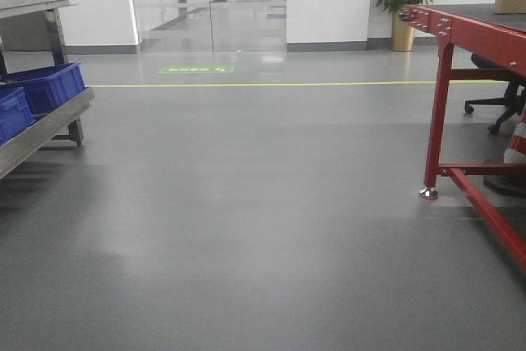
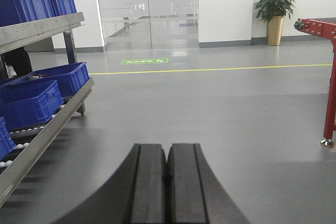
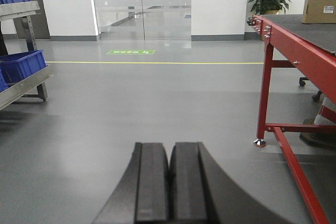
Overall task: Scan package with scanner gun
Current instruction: 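Drive the base forward and turn toward the red-framed conveyor table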
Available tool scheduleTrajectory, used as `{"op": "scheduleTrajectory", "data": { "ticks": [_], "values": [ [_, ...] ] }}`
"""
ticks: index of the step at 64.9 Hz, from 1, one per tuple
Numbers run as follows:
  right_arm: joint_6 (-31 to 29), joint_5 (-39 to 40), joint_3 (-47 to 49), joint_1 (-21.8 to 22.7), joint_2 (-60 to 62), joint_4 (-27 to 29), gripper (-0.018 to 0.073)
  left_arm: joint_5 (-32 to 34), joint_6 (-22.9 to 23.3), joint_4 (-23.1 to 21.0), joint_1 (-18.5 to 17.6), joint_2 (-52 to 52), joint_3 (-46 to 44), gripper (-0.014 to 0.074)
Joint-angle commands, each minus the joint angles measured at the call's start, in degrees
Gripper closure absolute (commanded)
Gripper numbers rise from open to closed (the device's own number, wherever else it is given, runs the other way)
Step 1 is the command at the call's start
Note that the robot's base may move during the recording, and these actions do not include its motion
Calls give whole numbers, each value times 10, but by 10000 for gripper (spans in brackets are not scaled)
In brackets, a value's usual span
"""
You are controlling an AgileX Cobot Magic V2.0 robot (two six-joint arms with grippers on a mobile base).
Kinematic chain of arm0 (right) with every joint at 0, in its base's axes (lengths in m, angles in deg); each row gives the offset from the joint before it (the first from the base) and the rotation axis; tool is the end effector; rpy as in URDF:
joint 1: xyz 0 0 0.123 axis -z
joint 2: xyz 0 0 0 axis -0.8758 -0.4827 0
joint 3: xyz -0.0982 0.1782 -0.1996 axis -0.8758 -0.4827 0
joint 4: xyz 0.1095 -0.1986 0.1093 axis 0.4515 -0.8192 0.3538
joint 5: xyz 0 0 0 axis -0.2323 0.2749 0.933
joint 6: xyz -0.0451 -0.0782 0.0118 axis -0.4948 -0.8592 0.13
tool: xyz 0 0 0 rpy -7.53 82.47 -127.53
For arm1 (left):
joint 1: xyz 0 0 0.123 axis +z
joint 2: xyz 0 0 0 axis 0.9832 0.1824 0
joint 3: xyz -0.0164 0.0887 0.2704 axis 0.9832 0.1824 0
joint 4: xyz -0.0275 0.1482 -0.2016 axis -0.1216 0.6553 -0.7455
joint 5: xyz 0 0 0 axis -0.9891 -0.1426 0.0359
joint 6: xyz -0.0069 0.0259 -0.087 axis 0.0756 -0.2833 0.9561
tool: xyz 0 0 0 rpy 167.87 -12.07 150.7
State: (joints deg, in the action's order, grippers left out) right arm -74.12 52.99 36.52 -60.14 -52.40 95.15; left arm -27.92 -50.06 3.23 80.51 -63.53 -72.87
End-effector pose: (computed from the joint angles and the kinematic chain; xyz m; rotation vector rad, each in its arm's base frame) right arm 0.0568 0.0004 0.2049 0.0610 1.5759 0.0563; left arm 0.0569 0.0016 0.2071 0.0469 1.5439 0.0859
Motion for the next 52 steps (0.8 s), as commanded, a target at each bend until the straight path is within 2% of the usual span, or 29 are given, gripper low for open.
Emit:
{"op": "scheduleTrajectory", "data": {
  "ticks": [1,52],
  "values": [
    [-5,10,0,-1,2,-4,703,11,3,-2,-1,-2,-2,708],
    [-5,10,0,-1,2,-4,703,11,3,-2,-1,-2,-2,708]
  ]
}}
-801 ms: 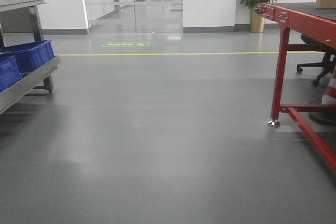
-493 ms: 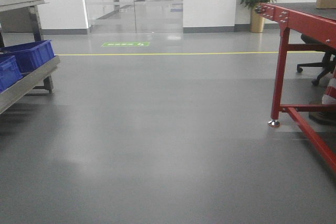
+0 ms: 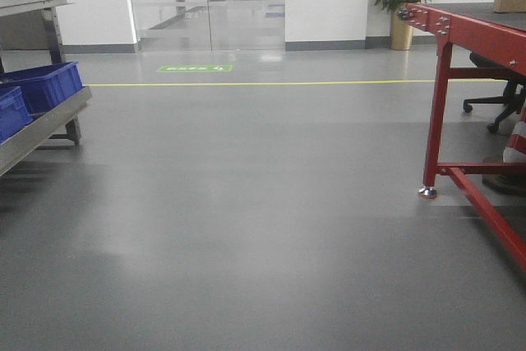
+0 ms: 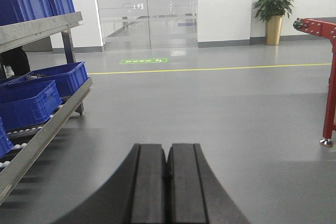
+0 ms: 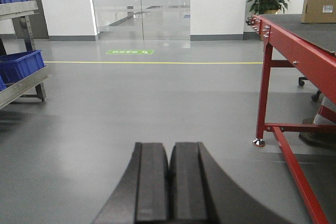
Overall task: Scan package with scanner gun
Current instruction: 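Drive the base forward and turn toward the red-framed conveyor table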
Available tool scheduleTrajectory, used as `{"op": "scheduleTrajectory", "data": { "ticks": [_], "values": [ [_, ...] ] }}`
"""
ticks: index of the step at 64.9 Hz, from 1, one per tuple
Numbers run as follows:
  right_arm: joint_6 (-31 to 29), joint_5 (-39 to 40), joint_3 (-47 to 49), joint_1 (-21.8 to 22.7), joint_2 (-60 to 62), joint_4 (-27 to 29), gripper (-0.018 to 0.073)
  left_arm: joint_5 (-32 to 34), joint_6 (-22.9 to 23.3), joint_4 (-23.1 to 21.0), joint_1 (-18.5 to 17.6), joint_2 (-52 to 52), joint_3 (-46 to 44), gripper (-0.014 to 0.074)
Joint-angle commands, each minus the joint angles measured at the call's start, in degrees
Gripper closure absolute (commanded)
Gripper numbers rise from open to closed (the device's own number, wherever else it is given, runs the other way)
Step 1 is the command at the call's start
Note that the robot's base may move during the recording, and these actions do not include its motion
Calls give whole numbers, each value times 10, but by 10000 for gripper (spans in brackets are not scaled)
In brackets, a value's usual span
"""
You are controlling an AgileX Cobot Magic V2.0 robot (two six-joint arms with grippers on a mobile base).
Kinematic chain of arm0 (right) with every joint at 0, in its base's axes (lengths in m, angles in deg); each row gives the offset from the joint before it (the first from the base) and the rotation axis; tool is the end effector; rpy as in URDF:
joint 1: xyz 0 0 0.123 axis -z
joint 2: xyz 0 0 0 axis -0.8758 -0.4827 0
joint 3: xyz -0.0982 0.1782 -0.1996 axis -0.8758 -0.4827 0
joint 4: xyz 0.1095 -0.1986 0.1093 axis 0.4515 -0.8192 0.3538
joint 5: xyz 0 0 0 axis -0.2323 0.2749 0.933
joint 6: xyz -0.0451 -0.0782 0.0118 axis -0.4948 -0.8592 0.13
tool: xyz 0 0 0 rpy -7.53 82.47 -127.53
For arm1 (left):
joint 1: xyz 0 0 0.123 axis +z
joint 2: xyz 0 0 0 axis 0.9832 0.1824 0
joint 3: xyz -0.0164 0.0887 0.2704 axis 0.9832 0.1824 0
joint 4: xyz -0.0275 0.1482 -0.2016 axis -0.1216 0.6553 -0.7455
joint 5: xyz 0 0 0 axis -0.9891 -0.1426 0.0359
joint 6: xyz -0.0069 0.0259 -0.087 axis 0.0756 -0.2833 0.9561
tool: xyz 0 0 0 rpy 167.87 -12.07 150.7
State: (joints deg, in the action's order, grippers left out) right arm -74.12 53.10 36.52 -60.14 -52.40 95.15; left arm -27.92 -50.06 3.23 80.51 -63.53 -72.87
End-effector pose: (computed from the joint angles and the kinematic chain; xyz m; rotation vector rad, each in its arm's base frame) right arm 0.0568 0.0004 0.2051 0.0612 1.5740 0.0561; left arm 0.0569 0.0016 0.2071 0.0469 1.5439 0.0859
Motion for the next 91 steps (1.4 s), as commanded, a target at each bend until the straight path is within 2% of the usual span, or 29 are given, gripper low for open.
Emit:
{"op": "scheduleTrajectory", "data": {
  "ticks": [1,91],
  "values": [
    [-5,8,0,-1,2,-4,703,11,3,-2,-1,-2,-2,708],
    [-5,8,0,-1,2,-4,703,11,3,-2,3,-2,-2,708]
  ]
}}
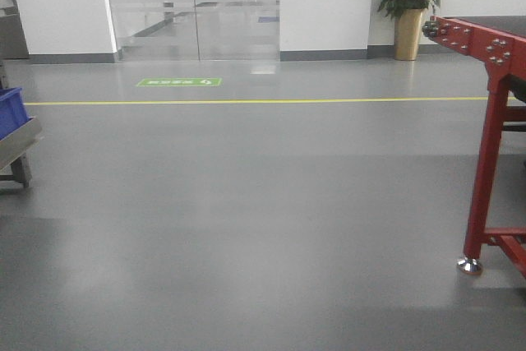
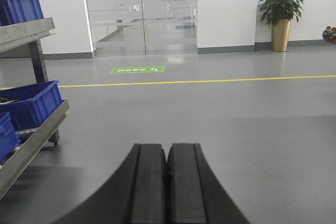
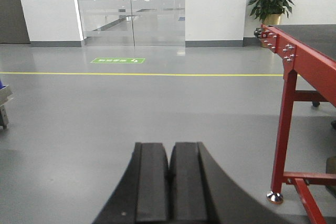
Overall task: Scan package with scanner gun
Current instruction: 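Drive the base forward and turn toward the red-framed conveyor table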
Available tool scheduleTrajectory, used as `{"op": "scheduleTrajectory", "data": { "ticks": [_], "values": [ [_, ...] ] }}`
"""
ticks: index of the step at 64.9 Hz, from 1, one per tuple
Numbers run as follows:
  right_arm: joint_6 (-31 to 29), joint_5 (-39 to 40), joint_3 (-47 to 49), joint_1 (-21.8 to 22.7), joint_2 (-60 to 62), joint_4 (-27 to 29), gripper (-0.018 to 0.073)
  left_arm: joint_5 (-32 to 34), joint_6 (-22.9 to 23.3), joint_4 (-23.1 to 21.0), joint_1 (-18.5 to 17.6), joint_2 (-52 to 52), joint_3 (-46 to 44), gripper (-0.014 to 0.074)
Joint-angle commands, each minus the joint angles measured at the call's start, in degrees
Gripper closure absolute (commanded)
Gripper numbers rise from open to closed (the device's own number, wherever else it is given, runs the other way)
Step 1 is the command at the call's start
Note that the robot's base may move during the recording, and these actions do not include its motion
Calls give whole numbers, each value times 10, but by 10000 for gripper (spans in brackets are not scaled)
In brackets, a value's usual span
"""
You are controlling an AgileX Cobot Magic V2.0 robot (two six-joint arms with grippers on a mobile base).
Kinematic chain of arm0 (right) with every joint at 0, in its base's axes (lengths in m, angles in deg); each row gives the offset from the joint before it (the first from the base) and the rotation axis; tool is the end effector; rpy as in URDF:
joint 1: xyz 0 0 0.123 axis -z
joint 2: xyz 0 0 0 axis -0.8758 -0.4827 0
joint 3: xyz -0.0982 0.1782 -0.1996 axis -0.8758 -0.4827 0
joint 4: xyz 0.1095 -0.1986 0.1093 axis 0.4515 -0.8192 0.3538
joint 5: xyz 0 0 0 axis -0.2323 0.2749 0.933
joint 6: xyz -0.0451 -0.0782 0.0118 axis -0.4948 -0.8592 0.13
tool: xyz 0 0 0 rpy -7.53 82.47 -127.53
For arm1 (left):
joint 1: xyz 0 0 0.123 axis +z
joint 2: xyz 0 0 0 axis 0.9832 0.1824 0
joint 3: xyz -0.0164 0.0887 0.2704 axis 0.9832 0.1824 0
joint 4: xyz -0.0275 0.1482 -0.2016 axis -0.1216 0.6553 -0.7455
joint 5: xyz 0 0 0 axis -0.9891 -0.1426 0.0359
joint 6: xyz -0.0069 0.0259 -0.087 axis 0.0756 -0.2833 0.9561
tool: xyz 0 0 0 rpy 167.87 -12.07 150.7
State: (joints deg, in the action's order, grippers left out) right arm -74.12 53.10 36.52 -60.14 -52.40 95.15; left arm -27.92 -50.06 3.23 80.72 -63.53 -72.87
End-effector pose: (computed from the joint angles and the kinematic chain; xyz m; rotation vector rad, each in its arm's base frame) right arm 0.0568 0.0004 0.2051 0.0612 1.5740 0.0561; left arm 0.0569 0.0018 0.2071 0.0441 1.5440 0.0888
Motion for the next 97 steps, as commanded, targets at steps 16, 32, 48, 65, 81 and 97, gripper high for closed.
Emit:
{"op": "scheduleTrajectory", "data": {
  "ticks": [16,32,48,65,81,97],
  "values": [
    [-5,8,0,-1,2,-4,703,11,3,-2,1,-2,-2,708],
    [-5,8,0,-1,2,-4,703,11,3,-2,1,-2,-2,708],
    [-5,8,0,-1,2,-4,703,11,3,-2,1,-2,-2,708],
    [-5,8,0,-1,2,-4,703,11,3,-2,1,-2,-2,708],
    [-5,8,0,-1,2,-4,703,11,3,-2,1,-2,-2,708],
    [-5,8,0,-1,2,-4,703,11,3,-2,1,-2,-2,708]
  ]
}}
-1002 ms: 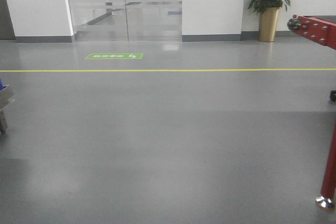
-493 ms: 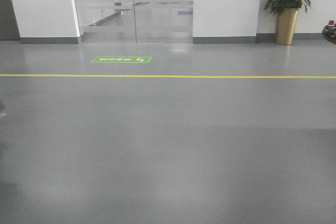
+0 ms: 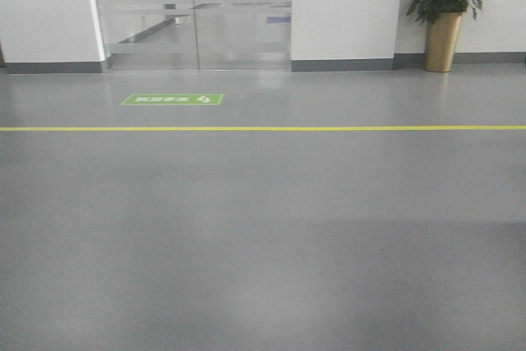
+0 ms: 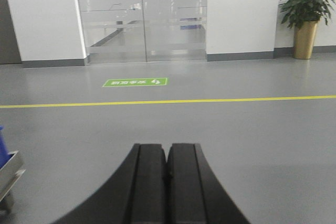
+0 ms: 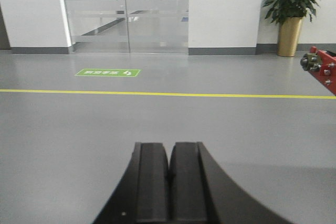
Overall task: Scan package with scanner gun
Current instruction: 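Drive the base forward and turn toward the red-framed conveyor table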
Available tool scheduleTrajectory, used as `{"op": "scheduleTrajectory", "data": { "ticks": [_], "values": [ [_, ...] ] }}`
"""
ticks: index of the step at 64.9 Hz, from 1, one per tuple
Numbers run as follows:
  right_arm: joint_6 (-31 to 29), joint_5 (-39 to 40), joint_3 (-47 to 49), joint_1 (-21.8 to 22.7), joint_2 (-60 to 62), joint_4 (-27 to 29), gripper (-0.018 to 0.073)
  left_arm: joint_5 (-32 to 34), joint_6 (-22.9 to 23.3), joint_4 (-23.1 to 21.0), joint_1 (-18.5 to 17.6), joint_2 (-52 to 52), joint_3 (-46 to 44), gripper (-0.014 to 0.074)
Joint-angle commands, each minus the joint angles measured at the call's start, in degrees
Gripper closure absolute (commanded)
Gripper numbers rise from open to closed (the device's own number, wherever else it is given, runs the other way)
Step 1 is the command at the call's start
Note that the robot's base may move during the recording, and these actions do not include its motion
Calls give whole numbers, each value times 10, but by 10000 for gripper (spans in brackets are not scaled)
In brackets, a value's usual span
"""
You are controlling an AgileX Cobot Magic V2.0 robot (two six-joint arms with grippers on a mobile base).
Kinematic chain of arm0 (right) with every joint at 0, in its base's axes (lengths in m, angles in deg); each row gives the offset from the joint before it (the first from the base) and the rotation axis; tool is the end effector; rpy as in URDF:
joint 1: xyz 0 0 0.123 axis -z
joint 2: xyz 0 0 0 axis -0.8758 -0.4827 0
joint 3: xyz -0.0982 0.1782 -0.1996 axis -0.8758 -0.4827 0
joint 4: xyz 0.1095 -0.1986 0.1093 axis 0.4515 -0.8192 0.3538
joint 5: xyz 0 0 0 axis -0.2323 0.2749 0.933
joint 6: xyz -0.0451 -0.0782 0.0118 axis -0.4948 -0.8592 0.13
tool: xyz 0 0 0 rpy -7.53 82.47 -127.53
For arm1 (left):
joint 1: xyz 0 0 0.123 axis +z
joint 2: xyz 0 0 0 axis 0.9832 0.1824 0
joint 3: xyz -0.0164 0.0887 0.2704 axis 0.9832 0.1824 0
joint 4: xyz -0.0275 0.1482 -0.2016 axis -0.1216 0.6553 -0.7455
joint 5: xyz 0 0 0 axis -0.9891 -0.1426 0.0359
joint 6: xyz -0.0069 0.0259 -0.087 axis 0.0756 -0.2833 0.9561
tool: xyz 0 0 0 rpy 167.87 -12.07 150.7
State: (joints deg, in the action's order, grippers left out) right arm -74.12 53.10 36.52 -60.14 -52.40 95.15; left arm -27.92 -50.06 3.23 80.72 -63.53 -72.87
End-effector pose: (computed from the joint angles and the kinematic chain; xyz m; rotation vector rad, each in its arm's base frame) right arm 0.0568 0.0004 0.2051 0.0612 1.5740 0.0561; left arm 0.0569 0.0018 0.2071 0.0441 1.5440 0.0888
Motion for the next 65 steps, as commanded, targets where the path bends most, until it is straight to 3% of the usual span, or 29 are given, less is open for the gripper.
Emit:
{"op": "scheduleTrajectory", "data": {
  "ticks": [1,65],
  "values": [
    [-5,8,0,-1,2,-4,703,11,3,-2,1,-2,-2,708],
    [-5,8,0,-1,2,-4,703,11,3,-2,-6,-2,-2,708]
  ]
}}
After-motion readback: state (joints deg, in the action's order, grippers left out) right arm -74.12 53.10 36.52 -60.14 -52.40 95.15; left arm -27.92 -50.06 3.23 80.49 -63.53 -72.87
